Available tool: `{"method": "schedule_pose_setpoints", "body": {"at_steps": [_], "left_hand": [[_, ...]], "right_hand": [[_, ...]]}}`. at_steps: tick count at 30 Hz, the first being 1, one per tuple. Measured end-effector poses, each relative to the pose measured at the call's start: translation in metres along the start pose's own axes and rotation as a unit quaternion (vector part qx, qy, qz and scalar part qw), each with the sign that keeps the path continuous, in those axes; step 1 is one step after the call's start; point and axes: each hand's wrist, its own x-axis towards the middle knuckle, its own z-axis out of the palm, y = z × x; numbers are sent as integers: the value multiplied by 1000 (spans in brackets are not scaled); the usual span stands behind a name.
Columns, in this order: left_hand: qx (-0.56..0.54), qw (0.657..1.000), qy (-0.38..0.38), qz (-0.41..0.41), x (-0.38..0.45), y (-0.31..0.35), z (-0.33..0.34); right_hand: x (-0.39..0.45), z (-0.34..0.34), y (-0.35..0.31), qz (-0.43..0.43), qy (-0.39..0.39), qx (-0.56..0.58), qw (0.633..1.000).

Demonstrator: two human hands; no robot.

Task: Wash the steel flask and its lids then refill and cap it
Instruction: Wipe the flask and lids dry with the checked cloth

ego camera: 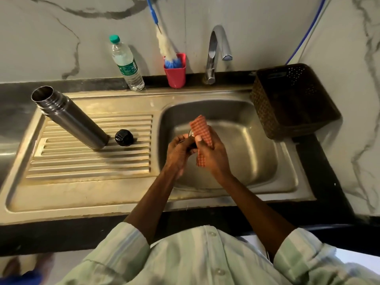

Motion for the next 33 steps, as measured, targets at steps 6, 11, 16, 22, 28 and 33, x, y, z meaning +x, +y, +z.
{"method": "schedule_pose_setpoints", "body": {"at_steps": [6,11,16,22,28,33], "left_hand": [[19,1000,-15,-19,-2,-9,1],[-14,998,-55,-4,0,-1,0],[-18,998,46,-28,5,-2,10],[37,997,69,-23,6,-4,7],[124,986,107,36,8,-8,7],[-31,998,36,-41,8,4,5]], "right_hand": [[12,5,5,26,-7,-1,1000],[36,-12,-16,215,-40,316,923],[22,5,-10,90,26,73,993],[7,15,14,2,21,1,1000],[7,6,6,-7,-11,-13,1000],[1,7,24,-139,-31,-91,986]]}}
